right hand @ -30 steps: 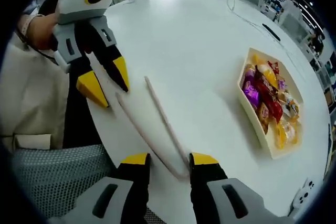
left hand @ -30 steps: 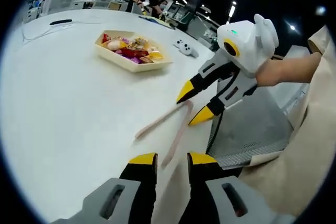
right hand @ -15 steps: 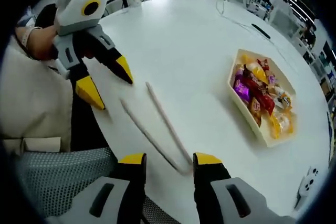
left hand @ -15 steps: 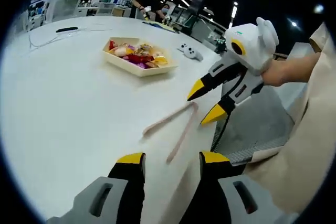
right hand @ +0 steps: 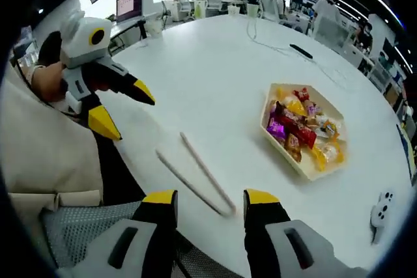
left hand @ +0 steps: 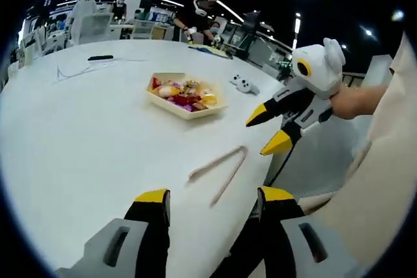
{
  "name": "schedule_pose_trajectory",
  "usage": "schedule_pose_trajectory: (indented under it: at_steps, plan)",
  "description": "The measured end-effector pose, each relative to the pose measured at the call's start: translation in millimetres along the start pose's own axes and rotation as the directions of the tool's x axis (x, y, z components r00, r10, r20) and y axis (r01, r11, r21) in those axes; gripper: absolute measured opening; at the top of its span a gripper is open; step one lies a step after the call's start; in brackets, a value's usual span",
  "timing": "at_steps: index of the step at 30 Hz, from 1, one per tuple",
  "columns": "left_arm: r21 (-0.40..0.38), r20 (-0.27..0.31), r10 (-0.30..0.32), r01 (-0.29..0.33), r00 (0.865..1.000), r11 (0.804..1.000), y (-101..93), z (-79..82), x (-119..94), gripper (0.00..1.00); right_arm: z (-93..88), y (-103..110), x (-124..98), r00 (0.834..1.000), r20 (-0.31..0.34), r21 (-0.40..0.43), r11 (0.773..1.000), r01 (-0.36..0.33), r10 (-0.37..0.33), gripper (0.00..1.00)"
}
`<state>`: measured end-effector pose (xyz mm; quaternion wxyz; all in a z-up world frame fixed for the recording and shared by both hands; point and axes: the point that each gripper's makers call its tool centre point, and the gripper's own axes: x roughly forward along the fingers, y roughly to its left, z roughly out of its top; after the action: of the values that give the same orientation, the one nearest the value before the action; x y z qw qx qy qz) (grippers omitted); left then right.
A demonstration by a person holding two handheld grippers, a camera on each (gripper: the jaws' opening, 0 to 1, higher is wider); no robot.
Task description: Place the target food into the container with the food tongs after gripping and lifting it, then release it inside without dropping or visibly crushing the food.
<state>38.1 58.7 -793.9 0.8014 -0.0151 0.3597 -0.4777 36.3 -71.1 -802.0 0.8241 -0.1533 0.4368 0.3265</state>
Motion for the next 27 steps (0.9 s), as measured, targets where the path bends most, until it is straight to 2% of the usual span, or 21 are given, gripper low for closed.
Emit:
schedule_pose_trajectory:
  at_steps: [2,7,13,14,16,18,22,24,27]
  plan:
    - [-0.006,0.033,0.023,-0.022,0.999,1.0,0.1,7.3,-11.8,0.55,4.2,-2.2,-6.7,1.0,0.024,0.025,1.0,0.011,-0.011,0.41]
    - [-0.015,0.059,0.04,-0.04,0.997,0.999,0.8,12.9,-20.1,0.65,7.6,-2.4,-11.6,0.999,0.033,0.032,0.999,0.015,-0.016,0.42]
    - [-0.028,0.087,0.063,-0.061,0.994,0.998,0.2,21.3,-28.9,0.69,16.5,-1.5,-18.6,0.998,0.058,0.041,0.999,0.016,-0.018,0.45]
    - [-0.037,0.166,0.088,-0.083,0.982,0.996,-2.7,44.9,-44.1,0.69,38.6,0.8,-30.0,0.993,0.117,0.043,0.999,0.0,-0.005,0.46]
    - [-0.055,0.209,0.102,-0.092,0.973,0.994,-4.2,57.0,-53.3,0.71,61.3,0.6,-37.8,0.976,0.218,0.064,0.998,-0.011,-0.003,0.5]
    - [-0.067,0.23,0.114,-0.101,0.967,0.993,-4.9,64.0,-61.4,0.72,75.4,-1.1,-45.4,0.963,0.27,0.084,0.996,-0.013,-0.01,0.52]
    - [-0.076,0.251,0.135,-0.12,0.958,0.99,-4.9,71.7,-75.4,0.74,91.5,-2.7,-51.9,0.943,0.333,0.095,0.995,-0.009,-0.023,0.58]
    - [-0.084,0.264,0.148,-0.13,0.953,0.988,-5.6,76.5,-87.2,0.75,102.3,-3.4,-56.5,0.922,0.386,0.1,0.995,0.001,-0.04,0.6]
    - [-0.077,0.269,0.165,-0.15,0.949,0.986,-5.5,78.5,-98.3,0.78,109.6,-2.6,-58.6,0.901,0.431,0.115,0.993,0.001,-0.05,0.64]
